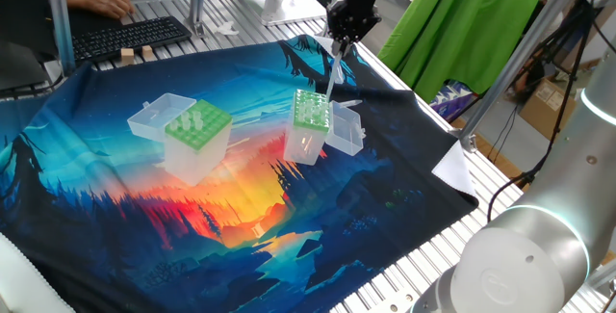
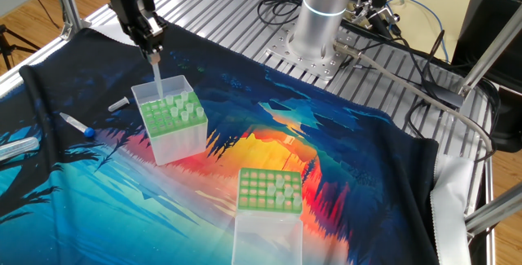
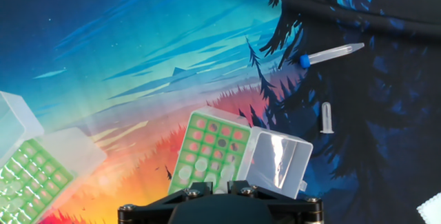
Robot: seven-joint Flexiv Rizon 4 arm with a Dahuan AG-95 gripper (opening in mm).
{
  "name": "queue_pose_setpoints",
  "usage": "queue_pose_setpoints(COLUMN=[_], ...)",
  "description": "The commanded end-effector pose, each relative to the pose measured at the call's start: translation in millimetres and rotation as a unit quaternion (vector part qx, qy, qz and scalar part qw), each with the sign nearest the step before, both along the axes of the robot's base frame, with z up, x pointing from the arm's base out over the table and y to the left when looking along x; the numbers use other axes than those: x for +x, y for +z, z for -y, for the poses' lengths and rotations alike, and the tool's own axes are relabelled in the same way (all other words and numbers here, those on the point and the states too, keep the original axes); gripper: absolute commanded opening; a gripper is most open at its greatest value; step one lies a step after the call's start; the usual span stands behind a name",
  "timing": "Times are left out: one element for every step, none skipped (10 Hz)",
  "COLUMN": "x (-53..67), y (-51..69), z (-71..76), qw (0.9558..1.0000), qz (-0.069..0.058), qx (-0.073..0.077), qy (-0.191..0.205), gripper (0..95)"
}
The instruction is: Transfer all large pipette tips from one holder to another
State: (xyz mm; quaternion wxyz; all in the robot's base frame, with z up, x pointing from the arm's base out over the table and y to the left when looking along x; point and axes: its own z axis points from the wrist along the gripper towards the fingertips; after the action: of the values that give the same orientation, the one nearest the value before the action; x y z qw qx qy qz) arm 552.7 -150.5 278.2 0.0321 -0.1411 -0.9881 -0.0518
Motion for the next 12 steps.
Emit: queue_pose_setpoints(x=[-0.3, -0.2, 0.0, 0.1, 0.2, 0.2, 0.3, 0.3, 0.3, 0.1, -0.2, -0.5], y=[-1.1, -2.2, -4.2, -6.0, -7.9, -10.0, -11.7, -13.9, -15.6, -17.7, -22.2, -25.7], z=[-0.2, -0.3, -0.5, -0.6, -0.6, -0.7, -0.6, -0.6, -0.5, -0.3, 0.2, 0.4], qw=[1.0000, 1.0000, 1.0000, 1.0000, 1.0000, 1.0000, 1.0000, 0.9999, 0.9999, 0.9999, 0.9998, 0.9997], qz=[0.001, 0.002, 0.004, 0.005, 0.006, 0.008, 0.009, 0.011, 0.013, 0.014, 0.018, 0.022], qx=[0.000, 0.001, 0.002, 0.003, 0.003, 0.003, 0.003, 0.003, 0.002, 0.002, 0.003, 0.002], qy=[0.000, 0.000, 0.000, 0.000, 0.001, 0.002, 0.003, 0.006, 0.007, 0.008, 0.009, 0.010], gripper=[0.0, 0.0, 0.0, 0.0, 0.0, 0.0, 0.0, 0.0, 0.0, 0.0, 0.0, 0.0])
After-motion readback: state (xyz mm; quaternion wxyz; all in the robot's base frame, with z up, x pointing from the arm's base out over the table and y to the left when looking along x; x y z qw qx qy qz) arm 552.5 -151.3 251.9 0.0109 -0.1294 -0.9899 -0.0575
